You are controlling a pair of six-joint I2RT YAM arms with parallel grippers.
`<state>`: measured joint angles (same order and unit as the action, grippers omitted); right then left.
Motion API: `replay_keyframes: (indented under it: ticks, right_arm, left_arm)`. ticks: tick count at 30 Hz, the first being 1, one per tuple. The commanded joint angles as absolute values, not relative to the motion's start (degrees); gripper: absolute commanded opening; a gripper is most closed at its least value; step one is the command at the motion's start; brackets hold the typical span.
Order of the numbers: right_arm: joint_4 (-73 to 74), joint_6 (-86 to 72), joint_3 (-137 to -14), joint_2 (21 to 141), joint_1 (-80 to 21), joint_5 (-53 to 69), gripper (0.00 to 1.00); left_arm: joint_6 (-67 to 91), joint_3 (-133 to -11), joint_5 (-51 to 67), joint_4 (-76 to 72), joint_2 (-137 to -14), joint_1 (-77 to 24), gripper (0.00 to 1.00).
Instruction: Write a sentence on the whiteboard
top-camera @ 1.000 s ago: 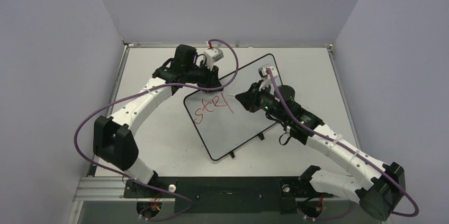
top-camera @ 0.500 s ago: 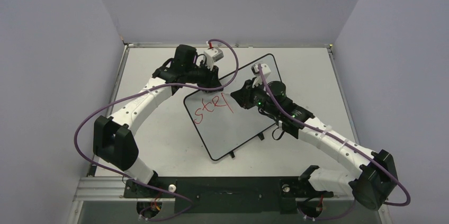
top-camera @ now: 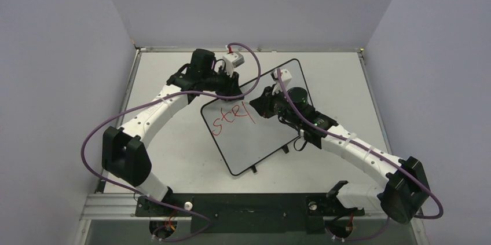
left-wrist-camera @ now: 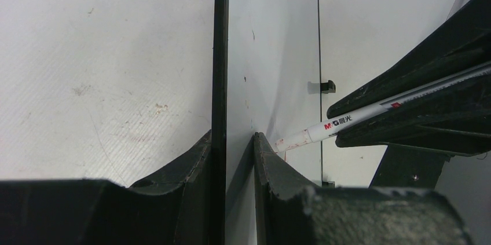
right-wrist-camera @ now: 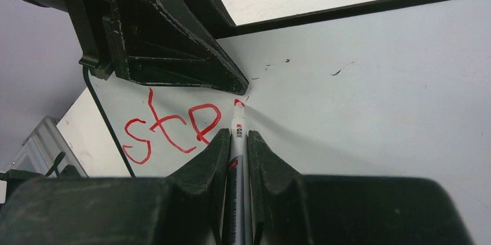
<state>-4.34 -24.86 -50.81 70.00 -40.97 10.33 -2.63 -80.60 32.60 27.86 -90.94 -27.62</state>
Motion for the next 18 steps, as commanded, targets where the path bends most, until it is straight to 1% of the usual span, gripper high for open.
replay_keyframes:
  ticks: [1,7,18]
  right_arm:
    - [-8.12,-25.10,-53.39,70.45,-41.31,10.60,0.00]
    - [-8.31,-25.10,-53.61,71.20,-41.31,9.88,0.00]
    - [-3.45,-22.63,-54.14,70.96,-40.54,3.83,0.00]
  left_arm:
    - [-8.39,-81.47,26.63,22.47,-89.17,-27.33,0.00]
    - [-8.44,-81.32,26.63,22.45,-89.03,-27.40,0.00]
    - [-8.43,-81.30,26.62,22.41,-88.79,-27.33,0.00]
